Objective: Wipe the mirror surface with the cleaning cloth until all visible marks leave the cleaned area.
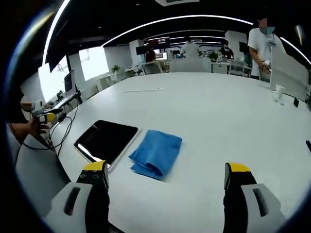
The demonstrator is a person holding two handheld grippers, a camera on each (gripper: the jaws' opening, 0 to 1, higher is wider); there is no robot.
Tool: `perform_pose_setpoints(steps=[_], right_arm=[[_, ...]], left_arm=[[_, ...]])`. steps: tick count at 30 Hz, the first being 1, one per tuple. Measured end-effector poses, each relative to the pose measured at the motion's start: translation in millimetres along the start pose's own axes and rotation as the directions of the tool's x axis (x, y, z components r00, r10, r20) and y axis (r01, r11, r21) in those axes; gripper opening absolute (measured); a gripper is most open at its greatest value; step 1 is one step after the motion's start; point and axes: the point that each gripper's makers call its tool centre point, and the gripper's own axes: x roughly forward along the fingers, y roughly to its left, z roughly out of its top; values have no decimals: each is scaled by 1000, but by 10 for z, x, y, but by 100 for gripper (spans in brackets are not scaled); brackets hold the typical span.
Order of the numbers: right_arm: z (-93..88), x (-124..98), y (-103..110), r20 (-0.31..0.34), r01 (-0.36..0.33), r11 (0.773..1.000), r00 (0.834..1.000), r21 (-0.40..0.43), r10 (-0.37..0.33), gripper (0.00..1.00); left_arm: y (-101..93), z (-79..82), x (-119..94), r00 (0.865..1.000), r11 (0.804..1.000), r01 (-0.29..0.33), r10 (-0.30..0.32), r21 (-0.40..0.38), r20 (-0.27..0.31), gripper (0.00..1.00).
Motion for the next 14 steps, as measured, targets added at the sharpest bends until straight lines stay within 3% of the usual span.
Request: perform_pose_setpoints(steps=[5, 7, 8, 10, 14], right_arm=[[-82, -15, 19, -8, 6, 1000, 1000, 10, -5, 98], [-82, -7, 14, 2, 12, 1000, 1000, 19, -12, 98], [-91, 1, 29, -2, 5, 1000, 1000, 27, -5, 98], [-103, 24, 51, -9, 7, 1000, 1000, 16, -7, 98], [-119, 56, 85, -12, -1, 1000, 1000, 20, 1, 98]], left_arm=[[36, -27, -30, 1000, 1000, -12, 12, 2, -24, 99], [4, -65, -39, 999, 999, 20, -21, -38, -40, 98], [22, -82, -40, 999, 1000, 13, -14, -28, -43, 98], [88, -173, -69, 994, 999, -32, 31, -9, -102, 99], [45, -149, -59, 997, 1000, -21, 20, -23, -75, 99]])
